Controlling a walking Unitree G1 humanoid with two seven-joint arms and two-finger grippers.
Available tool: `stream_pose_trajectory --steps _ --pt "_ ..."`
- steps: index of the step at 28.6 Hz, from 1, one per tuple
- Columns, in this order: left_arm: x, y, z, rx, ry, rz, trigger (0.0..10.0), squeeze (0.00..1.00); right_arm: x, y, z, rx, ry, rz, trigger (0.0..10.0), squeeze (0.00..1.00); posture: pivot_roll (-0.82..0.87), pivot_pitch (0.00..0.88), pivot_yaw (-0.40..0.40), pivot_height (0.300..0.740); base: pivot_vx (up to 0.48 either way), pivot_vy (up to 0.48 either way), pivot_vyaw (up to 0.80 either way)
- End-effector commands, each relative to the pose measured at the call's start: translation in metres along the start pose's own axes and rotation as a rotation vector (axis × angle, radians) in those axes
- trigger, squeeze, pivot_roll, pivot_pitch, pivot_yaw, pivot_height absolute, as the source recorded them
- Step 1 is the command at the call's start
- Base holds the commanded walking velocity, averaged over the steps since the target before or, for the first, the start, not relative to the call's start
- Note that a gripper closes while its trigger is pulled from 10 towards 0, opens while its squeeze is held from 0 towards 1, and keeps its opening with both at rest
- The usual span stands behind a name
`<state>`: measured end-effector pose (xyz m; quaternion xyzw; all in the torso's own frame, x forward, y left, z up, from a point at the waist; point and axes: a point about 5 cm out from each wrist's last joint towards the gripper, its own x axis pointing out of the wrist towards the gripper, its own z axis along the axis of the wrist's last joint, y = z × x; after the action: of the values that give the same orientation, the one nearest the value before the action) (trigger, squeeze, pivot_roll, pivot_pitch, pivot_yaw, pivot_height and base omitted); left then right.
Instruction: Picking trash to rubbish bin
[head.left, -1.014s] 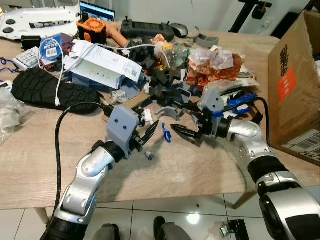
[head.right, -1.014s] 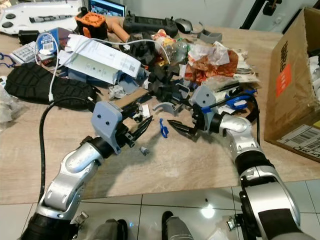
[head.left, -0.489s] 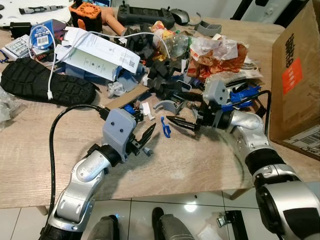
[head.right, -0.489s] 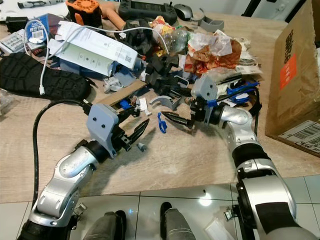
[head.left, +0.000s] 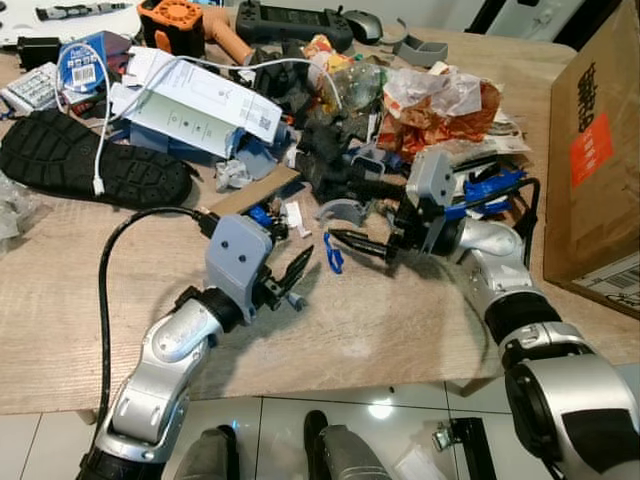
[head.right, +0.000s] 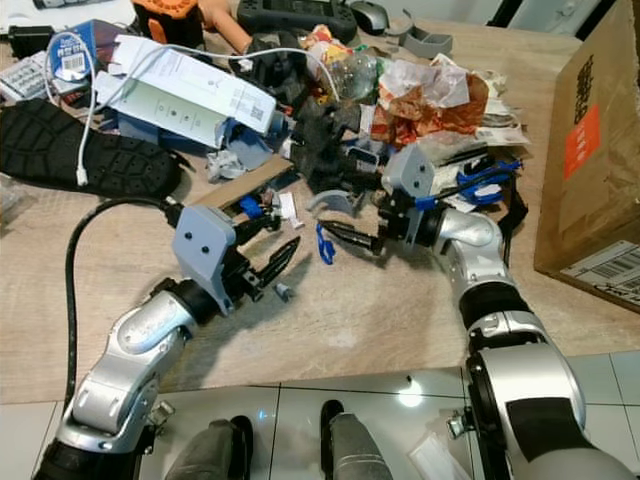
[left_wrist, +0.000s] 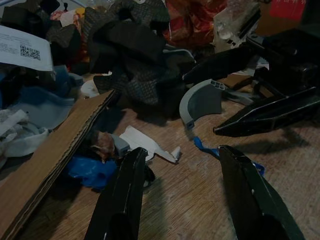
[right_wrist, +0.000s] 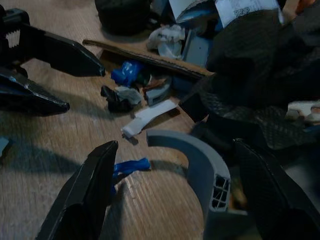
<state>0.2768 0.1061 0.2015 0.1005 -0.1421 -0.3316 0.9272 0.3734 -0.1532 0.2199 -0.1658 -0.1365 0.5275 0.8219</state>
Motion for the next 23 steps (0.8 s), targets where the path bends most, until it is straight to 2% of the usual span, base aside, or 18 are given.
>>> stream_pose_trajectory --steps 1,7,8,9,10,11,21,23 --pt "-0.001 -0.005 -0.002 -0.005 0.015 -0.024 10.0 0.00 -0.010 0.008 -0.017 0.055 0.075 0.022 10.0 0.00 0.01 0.383 -0.147 0.740 0.000 0.000 0.00" --pt "0.000 -0.004 -0.002 -0.005 0.014 -0.022 10.0 0.00 -0.011 0.010 -0.020 0.074 0.091 0.058 10.0 0.00 0.01 0.377 -0.148 0.740 0.000 0.000 0.00" --pt "0.000 -0.004 -0.002 -0.004 0.014 -0.022 10.0 0.00 -0.011 0.010 -0.020 0.071 0.094 0.063 4.8 0.00 0.01 0.375 -0.149 0.740 0.000 0.000 0.00" --pt "0.000 -0.004 -0.002 -0.004 0.014 -0.022 10.0 0.00 -0.011 0.010 -0.019 0.070 0.096 0.066 4.2 0.00 0.01 0.375 -0.149 0.740 0.000 0.000 0.00" --pt "0.001 -0.004 -0.002 -0.003 0.014 -0.022 10.0 0.00 -0.011 0.010 -0.019 0.069 0.098 0.068 4.2 0.00 0.01 0.371 -0.148 0.740 0.000 0.000 0.00" --pt "0.002 -0.004 -0.002 -0.001 0.013 -0.021 10.0 0.00 -0.011 0.010 -0.020 0.072 0.102 0.072 0.0 0.00 0.01 0.367 -0.149 0.740 0.000 0.000 0.00" --pt "0.007 -0.001 -0.002 0.010 0.002 -0.013 10.0 0.00 -0.013 0.007 -0.018 0.074 0.121 0.078 0.0 0.00 0.00 0.335 -0.149 0.740 0.000 0.000 0.00" --pt "0.010 0.002 -0.002 0.017 -0.004 -0.005 10.0 0.00 -0.011 -0.002 -0.007 0.053 0.072 0.039 0.0 0.00 0.00 0.308 -0.147 0.740 0.000 0.000 0.00"
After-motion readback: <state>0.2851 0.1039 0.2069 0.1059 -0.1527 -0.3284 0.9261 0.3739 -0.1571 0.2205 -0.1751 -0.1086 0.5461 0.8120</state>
